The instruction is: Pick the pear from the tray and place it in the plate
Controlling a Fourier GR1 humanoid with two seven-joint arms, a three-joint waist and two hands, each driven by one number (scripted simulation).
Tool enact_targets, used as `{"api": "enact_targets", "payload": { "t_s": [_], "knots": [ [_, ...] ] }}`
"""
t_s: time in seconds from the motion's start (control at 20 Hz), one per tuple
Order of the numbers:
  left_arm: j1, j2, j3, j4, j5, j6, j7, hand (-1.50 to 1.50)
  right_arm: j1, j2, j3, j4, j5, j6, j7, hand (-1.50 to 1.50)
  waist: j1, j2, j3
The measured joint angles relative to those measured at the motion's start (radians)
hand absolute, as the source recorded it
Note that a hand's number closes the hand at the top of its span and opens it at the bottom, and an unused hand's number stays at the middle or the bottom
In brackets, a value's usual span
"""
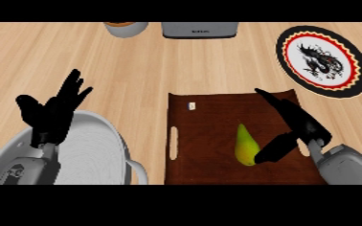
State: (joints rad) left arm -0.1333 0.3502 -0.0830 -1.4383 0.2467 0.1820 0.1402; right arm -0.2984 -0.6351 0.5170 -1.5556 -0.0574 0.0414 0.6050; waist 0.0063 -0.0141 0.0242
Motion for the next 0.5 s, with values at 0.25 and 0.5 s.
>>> {"api": "enact_targets", "payload": {
  "t_s": [0.25,0.5],
  "knots": [
    [0.010,-0.003,0.005,-0.016,-0.007,-0.010,0.015,0.00,-0.002,0.016,0.025,0.002,0.041,-0.007,0.042,-1.50,-0.001,-0.001,0.000],
    [0.012,-0.020,0.009,-0.019,-0.023,-0.007,0.006,0.00,-0.007,0.056,0.046,0.036,0.067,-0.010,0.043,-1.50,0.002,0.001,0.000]
  ]
}}
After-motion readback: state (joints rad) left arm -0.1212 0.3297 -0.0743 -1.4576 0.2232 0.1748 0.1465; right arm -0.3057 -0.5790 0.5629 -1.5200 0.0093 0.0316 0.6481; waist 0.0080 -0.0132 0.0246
